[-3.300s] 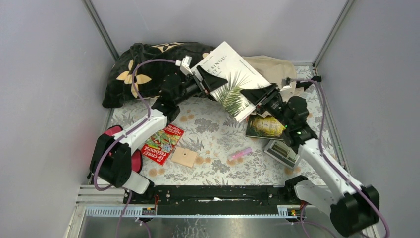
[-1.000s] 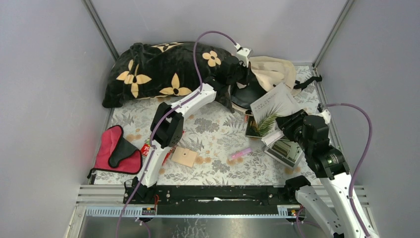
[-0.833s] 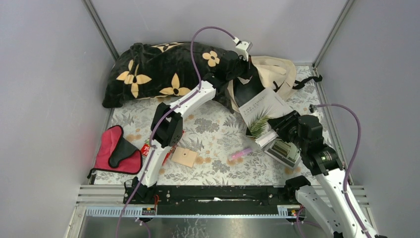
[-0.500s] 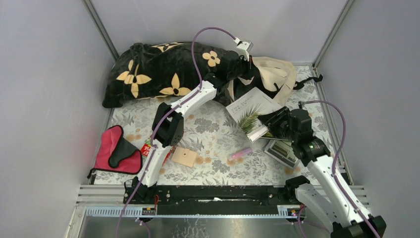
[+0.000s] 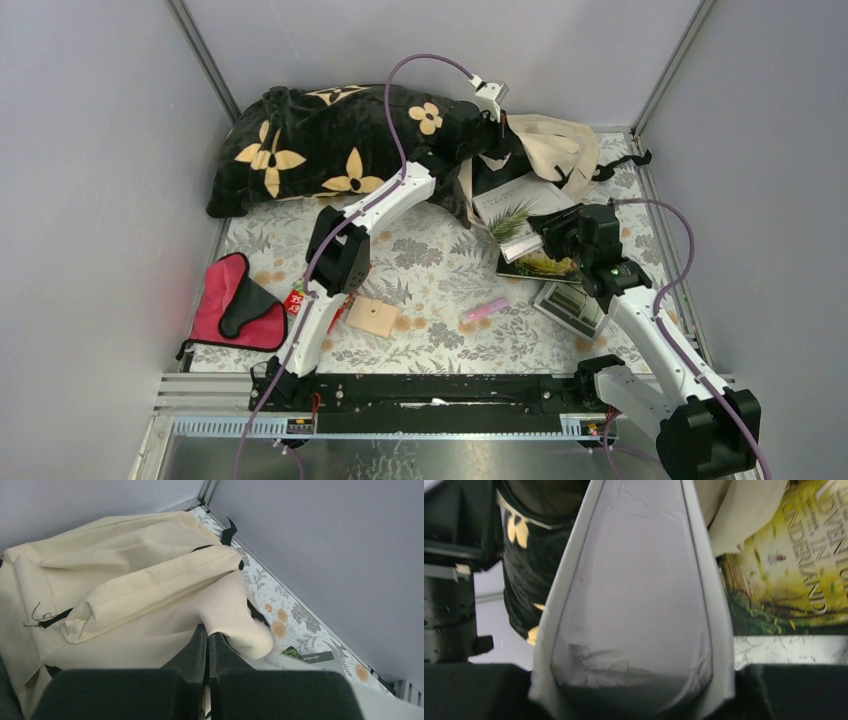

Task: Pack the student bag
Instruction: Place the book in the student bag.

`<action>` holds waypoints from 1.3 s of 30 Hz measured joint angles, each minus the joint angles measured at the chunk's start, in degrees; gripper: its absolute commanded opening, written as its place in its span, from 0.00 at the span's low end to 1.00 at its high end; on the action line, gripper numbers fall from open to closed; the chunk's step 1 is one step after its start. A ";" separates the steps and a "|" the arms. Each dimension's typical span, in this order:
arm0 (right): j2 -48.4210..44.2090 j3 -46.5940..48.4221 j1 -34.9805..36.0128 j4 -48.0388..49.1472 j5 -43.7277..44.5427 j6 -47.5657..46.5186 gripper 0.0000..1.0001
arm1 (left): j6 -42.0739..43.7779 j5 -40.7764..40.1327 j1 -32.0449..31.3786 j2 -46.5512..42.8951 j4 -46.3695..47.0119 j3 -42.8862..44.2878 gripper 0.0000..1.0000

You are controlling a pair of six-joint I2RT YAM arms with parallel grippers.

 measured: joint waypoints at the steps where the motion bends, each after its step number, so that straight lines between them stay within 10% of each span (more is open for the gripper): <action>1: 0.22 0.00 -0.39 0.50 0.92 -0.02 0.11 | -0.02 -0.02 0.13 0.00 0.02 0.00 0.00; 18: 18.95 3.76 -4.42 22.12 13.90 -0.44 0.12 | -2.40 4.02 -0.85 -0.59 1.01 -0.63 0.00; 39: 51.10 10.34 -6.99 53.48 1.14 7.06 0.21 | -2.78 7.69 0.20 -0.52 0.85 3.13 0.00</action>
